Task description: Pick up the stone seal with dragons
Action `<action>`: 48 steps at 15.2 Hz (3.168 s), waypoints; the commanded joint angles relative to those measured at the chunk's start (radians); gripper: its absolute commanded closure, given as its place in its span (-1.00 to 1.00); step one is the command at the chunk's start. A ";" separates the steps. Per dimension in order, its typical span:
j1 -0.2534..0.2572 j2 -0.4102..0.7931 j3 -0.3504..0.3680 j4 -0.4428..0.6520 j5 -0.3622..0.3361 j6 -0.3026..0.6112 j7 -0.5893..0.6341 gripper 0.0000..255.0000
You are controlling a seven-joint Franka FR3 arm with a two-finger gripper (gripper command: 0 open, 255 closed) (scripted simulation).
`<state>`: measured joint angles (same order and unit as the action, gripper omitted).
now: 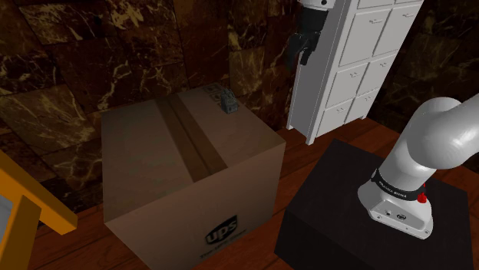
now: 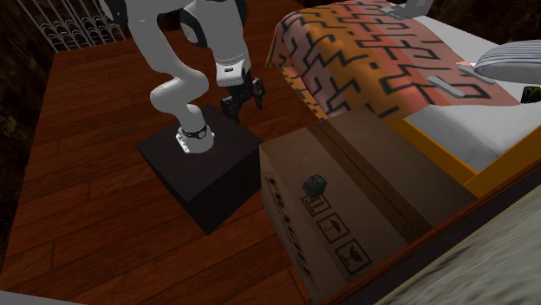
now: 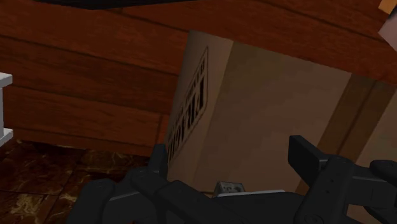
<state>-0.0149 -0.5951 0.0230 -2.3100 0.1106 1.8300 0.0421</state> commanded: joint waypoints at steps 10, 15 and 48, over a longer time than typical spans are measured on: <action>0.008 0.429 0.031 0.223 0.046 0.181 0.070 -1.00; 0.012 0.628 0.037 0.375 0.059 0.217 0.099 -1.00; 0.019 0.910 0.040 0.636 0.071 0.222 0.140 1.00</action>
<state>0.0033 0.3208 0.0632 -1.6801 0.1826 2.0639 0.1791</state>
